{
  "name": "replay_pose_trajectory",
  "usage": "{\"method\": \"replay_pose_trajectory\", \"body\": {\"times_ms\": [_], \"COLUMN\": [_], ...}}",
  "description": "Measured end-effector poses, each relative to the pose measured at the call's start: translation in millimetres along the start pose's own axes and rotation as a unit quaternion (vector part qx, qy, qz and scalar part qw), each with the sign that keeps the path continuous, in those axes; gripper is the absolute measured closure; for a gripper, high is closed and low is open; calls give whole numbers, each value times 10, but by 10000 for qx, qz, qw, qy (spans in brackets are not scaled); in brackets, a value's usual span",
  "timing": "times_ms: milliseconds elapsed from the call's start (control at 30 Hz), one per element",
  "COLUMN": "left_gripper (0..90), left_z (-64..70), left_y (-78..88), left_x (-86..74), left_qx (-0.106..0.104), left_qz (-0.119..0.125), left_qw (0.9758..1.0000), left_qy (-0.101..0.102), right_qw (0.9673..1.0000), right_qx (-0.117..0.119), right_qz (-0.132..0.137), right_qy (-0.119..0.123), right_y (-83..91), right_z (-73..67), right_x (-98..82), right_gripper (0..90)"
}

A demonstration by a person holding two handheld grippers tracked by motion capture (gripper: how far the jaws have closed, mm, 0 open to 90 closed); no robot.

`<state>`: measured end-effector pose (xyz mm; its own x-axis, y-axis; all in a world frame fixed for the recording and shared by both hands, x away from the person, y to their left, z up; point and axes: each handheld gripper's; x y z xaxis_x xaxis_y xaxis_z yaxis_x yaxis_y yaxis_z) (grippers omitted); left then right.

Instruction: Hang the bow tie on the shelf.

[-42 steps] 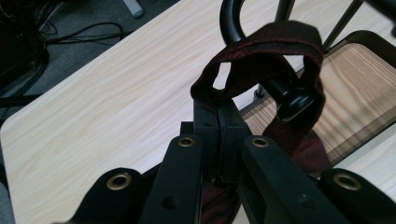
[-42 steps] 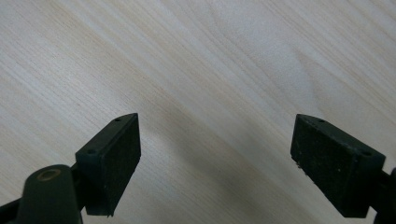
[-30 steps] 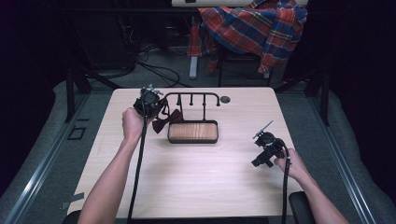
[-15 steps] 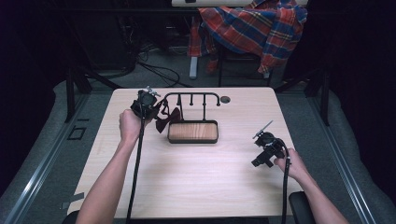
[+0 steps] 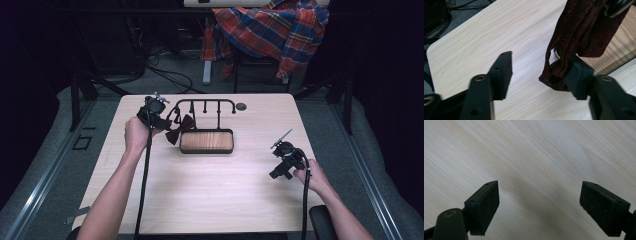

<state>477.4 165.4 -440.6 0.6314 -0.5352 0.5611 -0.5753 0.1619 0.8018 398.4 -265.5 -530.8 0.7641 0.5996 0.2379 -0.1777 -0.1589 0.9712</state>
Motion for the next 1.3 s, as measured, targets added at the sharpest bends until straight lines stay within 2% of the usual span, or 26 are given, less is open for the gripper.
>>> {"method": "replay_pose_trajectory", "body": {"times_ms": [100,133,167,267,333,400,633,733,800,1000,1033,1067,1100,1133,1167,1200,1233,1300], "left_gripper": [346,324,301,232,202,185,154,140,131,95,80,69,64,59,51,43,37,26], "left_z": [-23,-32,-41,-66,-79,-100,-116,-119,-119,-117,-115,-115,-113,-110,-111,-111,-108,-108], "left_y": [44,57,65,105,127,184,310,394,414,506,523,523,528,531,532,532,527,521], "left_x": [-13,-18,-24,-45,-51,-78,-157,-234,-256,-425,-495,-495,-532,-605,-641,-641,-712,-780], "left_qx": [-1,3,-29,-94,-107,-176,-218,-254,-250,-295,-312,-312,-300,-292,-294,-294,-284,-310], "left_qz": [37,54,78,126,126,185,283,332,322,315,268,268,249,187,139,139,84,36], "left_qw": [10000,10000,9999,9998,9998,9995,9991,9988,9988,9985,9985,9985,9986,9986,9987,9987,9987,9984], "left_qy": [48,58,82,137,119,175,231,273,266,335,357,357,359,387,393,393,425,478], "right_qw": [10000,10000,10000,9999,10000,10000,10000,9999,10000,10000,9999,9999,9986,9999,9997,9997,9999,9999], "right_qx": [2,5,2,5,-10,-7,-10,-27,-16,-32,-33,-33,9,-29,-76,-76,-36,-40], "right_qz": [-1,73,-2,83,-68,-22,0,-101,2,5,111,111,433,136,-171,-171,138,143], "right_qy": [-2,-67,-2,-77,44,13,15,103,21,23,-63,-63,-291,-63,169,169,-68,-71], "right_y": [-1,-12,-1,-11,11,7,9,28,14,12,2,2,-37,6,49,49,5,4], "right_z": [0,-9,0,-9,8,5,3,11,3,2,-9,-9,-38,-11,16,16,-17,-19], "right_x": [0,-6,0,-6,6,3,1,10,1,3,-6,-6,-30,-8,17,17,-6,-5], "right_gripper": [159,159,159,159,159,159,159,159,159,159,159,159,159,158,159,159,159,158]}}
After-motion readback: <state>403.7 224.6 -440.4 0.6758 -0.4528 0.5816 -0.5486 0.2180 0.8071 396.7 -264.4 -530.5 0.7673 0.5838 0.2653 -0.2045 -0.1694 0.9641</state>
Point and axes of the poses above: each handheld gripper's, and its own axes: y roughly backward along the jaws, x roughly out of its top, z roughly to its right, and after that the axes turned 1 degree about x, right-handed
